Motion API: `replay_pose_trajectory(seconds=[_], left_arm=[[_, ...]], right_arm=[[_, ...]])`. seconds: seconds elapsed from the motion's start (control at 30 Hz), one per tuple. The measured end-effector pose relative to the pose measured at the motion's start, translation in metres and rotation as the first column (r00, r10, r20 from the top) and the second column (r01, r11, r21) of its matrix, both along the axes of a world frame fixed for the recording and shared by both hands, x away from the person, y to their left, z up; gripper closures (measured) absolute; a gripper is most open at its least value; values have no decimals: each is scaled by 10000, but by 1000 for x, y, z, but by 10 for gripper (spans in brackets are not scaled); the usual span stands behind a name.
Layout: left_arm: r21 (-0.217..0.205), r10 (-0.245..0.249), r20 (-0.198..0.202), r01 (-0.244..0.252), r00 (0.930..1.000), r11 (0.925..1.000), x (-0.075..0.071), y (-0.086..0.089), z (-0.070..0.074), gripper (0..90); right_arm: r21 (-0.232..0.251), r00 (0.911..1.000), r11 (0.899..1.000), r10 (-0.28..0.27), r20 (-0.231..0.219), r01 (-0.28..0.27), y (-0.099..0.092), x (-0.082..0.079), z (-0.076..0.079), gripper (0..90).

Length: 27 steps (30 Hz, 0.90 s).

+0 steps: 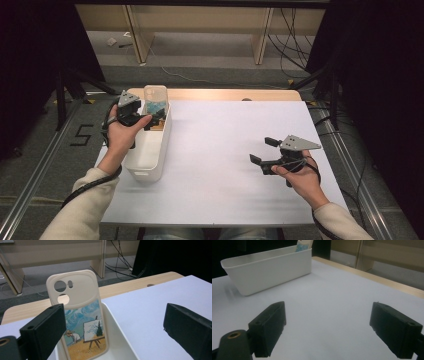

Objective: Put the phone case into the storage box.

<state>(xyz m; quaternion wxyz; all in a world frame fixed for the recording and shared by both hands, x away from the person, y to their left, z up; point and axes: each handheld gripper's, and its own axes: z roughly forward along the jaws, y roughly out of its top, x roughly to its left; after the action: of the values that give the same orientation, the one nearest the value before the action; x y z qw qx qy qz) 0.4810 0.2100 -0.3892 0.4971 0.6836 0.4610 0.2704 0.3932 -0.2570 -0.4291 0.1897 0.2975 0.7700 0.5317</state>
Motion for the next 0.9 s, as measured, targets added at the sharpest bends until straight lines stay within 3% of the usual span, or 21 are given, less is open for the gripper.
replay_pose_trajectory(seconds=[0.57, 0.9], left_arm=[[23, -598, 171, 597, 9981, 9982, -25, -5, -2, 44], [22, -1178, 347, 1178, 9924, 9930, -42, -14, -4, 44]], right_arm=[[-10, 10000, 10000, -4, 44, 4, -1, 0, 1, 147], [2, 10000, 10000, 5, 55, -5, -1, 0, 1, 147]])
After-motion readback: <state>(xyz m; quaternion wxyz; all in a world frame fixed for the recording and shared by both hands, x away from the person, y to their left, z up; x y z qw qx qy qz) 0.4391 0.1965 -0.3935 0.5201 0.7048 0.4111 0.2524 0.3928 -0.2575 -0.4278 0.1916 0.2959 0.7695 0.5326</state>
